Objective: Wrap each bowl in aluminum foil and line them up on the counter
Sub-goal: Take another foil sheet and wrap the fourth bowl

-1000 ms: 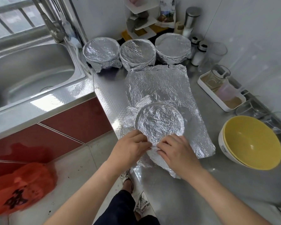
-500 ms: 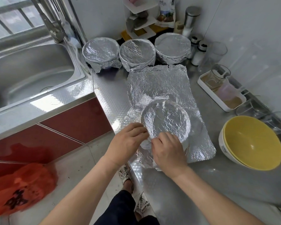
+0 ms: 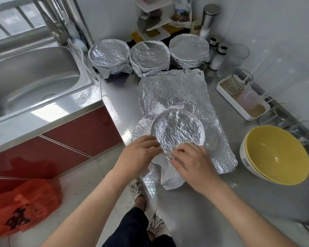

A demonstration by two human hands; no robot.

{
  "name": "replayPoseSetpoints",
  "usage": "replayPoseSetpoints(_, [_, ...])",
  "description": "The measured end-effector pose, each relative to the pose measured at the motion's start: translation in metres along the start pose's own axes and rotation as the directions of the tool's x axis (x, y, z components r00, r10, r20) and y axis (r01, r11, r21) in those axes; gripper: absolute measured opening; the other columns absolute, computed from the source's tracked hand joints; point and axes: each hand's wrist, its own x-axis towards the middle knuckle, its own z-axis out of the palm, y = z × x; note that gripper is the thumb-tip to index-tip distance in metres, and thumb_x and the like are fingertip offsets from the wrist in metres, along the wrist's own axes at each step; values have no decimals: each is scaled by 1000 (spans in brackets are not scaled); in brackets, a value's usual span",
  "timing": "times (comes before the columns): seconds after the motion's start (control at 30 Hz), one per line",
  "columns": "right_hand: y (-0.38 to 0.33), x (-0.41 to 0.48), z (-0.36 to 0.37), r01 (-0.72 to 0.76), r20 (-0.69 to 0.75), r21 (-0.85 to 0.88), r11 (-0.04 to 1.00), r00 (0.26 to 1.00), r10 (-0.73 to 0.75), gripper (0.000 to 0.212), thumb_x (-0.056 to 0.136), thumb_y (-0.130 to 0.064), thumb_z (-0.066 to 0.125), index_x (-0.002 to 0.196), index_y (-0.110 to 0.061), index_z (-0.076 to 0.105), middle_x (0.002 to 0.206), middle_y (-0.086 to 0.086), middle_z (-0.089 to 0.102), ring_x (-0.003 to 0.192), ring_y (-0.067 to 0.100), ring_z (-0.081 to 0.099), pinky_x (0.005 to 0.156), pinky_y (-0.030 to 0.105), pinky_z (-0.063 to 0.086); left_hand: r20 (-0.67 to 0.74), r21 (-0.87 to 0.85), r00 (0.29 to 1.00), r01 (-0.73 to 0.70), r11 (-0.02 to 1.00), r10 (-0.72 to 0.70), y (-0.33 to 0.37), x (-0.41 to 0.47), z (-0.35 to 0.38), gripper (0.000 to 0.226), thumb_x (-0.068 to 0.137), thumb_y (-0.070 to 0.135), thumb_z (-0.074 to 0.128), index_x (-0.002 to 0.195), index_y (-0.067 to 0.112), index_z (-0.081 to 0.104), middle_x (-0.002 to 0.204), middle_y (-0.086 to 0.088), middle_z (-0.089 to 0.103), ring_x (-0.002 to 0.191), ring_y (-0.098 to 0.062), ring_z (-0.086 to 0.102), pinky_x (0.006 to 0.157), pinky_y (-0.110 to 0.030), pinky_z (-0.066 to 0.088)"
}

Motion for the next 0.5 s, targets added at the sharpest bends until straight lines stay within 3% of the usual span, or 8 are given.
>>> replayPoseSetpoints(0.1, [15,-3,-5,39,21,-21,999,999,-39,22,86,-39,51,89,-24,67,91,-9,59,86,14,56,74,30,30,-8,7,1000,9,1000,-9,-1,2,-1,15,85,9,72,96,18,77,103,5,72,108,-18,61,86,-29,53])
replayPoseSetpoints(0.3, [13,-1,-1,66,9,-50,997,998,-65,24,84,-42,53,88,-23,67,89,-8,59,85,15,54,73,35,38,0,-33,1000,16,999,-16,11,3,1,19,84,11,71,101,17,75,105,3,70,111,-20,59,93,-31,50])
replayPoseSetpoints(0.5, [13,-1,3,105,47,-61,993,994,-102,24,81,-39,62,96,-21,66,91,-6,58,85,16,54,75,33,39,-30,-3,999,-27,1000,27,17,5,10,19,90,30,61,96,20,76,91,3,66,91,-18,57,77,-26,47])
